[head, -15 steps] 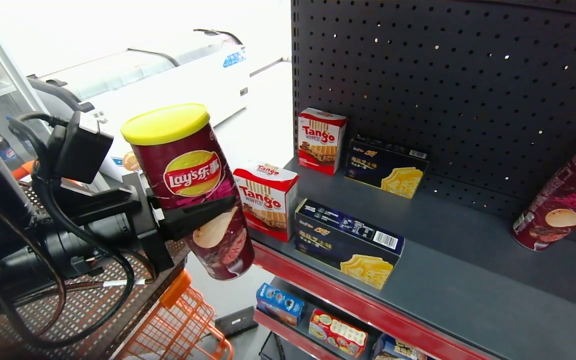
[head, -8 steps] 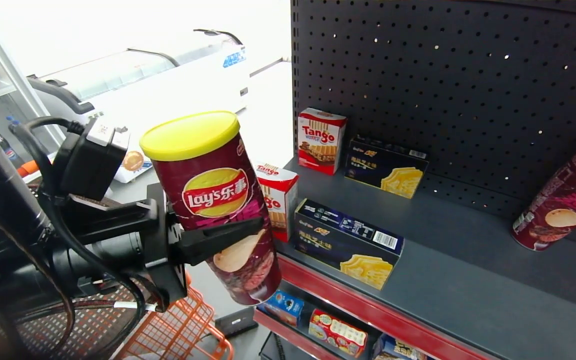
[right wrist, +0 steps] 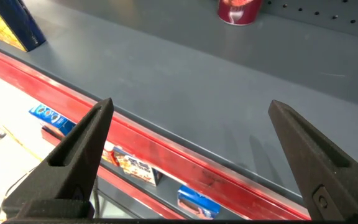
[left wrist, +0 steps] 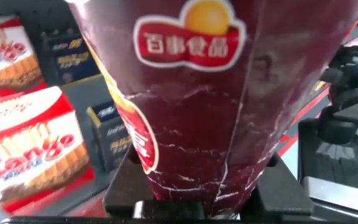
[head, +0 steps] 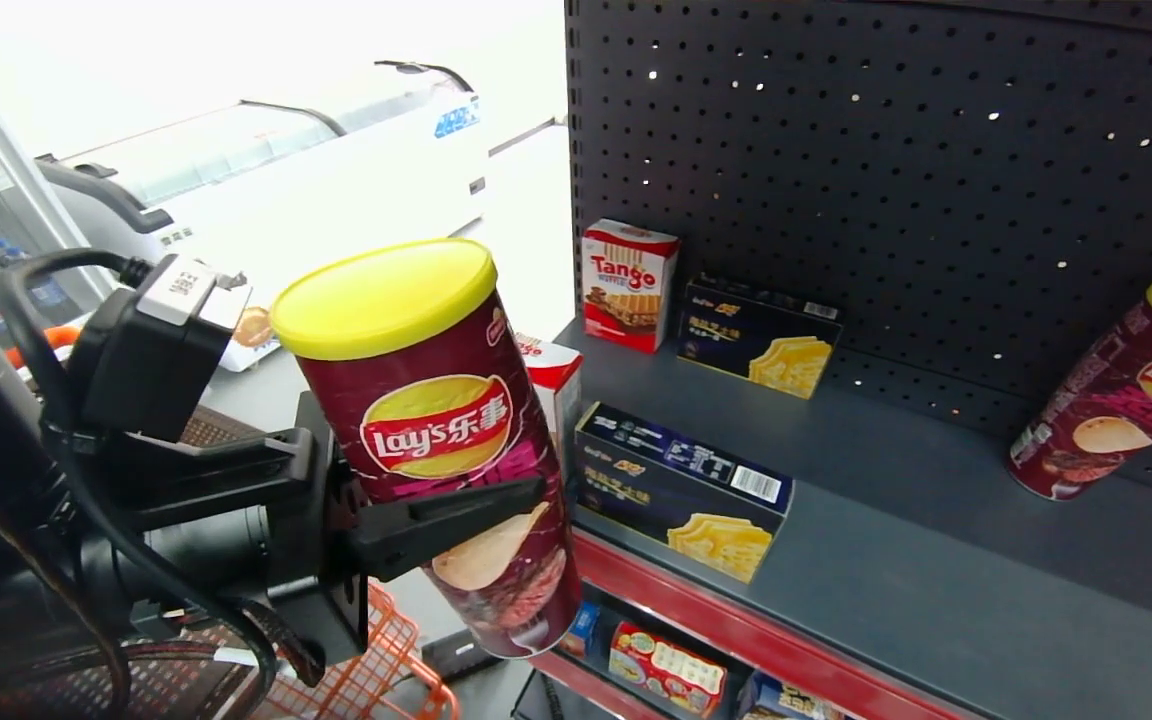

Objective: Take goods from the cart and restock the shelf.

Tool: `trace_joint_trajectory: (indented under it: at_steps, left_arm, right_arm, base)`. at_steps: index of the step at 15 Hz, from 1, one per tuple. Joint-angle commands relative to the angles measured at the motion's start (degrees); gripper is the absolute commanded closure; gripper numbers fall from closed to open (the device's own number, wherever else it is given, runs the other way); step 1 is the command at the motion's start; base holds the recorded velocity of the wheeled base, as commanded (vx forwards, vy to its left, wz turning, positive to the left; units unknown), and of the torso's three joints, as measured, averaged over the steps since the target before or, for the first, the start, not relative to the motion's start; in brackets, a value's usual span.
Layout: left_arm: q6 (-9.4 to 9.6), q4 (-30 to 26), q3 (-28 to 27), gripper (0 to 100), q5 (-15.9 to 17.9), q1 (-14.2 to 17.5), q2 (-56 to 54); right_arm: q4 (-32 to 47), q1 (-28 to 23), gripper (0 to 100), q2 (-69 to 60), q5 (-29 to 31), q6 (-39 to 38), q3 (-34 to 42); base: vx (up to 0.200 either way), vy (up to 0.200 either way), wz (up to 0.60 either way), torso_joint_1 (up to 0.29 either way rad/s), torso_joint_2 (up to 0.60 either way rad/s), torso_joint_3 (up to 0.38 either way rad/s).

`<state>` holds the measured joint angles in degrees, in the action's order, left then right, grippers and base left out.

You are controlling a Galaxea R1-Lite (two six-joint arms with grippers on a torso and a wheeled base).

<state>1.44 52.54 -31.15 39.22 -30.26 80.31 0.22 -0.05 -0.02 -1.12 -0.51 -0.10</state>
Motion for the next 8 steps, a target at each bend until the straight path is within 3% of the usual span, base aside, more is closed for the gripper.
trace_joint_trajectory:
  at_steps: [1, 8]
  left_arm:
    - [-0.03, -0.07, -0.32, 100, 0.6, -0.15, -0.07]
    - [-0.03, -0.07, -0.93, 100, 0.95, -0.33, 0.11]
  right_arm:
    - [0.04, 0.05, 0, 0.02, 0.07, -0.02, 0.01]
    - [0.04, 0.14, 0, 0.02, 0.07, -0.02, 0.01]
  base:
    - [0.0, 0.0, -0.6, 0.002, 0.0, 0.007]
    - [0.0, 0.0, -0.6, 0.0, 0.0, 0.002]
